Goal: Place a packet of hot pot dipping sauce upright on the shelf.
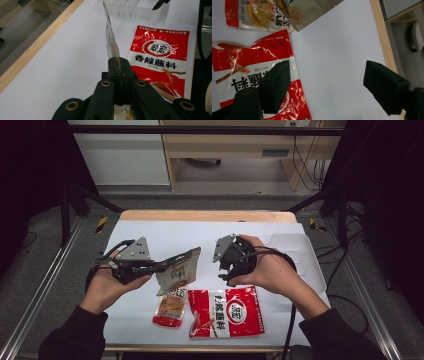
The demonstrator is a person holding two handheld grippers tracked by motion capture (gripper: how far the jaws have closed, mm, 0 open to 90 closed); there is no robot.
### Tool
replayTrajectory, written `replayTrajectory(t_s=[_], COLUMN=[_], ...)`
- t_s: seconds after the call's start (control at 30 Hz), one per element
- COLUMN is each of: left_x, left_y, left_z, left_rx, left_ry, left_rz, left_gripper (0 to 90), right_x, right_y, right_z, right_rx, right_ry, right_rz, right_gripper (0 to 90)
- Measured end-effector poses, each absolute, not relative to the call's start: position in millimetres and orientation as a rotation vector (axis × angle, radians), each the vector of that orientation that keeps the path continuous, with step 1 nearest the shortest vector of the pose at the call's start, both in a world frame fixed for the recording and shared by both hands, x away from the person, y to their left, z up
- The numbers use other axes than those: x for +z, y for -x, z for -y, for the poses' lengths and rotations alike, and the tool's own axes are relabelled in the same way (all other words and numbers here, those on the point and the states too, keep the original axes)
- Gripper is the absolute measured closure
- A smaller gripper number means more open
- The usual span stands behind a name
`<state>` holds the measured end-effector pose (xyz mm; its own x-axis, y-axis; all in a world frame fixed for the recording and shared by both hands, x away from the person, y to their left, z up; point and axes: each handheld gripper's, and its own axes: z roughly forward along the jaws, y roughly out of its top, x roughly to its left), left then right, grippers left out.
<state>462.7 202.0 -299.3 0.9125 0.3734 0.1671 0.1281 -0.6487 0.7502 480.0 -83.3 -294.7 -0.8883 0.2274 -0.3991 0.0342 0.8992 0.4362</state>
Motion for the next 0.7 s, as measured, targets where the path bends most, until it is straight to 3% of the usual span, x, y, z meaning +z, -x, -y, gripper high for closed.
replayTrajectory(t_s=[0.2,0.5,0.7], left_x=[-299,-304,-307], left_y=[-464,-462,-460], left_z=[-187,-169,-157], left_rx=[0.380,0.356,0.335], left_ry=[-2.280,-2.311,-2.316], left_rz=[-0.316,-0.256,-0.217], left_gripper=[90.0,90.0,90.0], right_x=[-287,-286,-290], right_y=[-479,-477,-478], right_z=[86,84,78], right_rx=[0.602,0.602,0.599], right_ry=[-0.151,-0.104,-0.067], right_rz=[-2.605,-2.615,-2.626], right_gripper=[31.2,29.2,32.6])
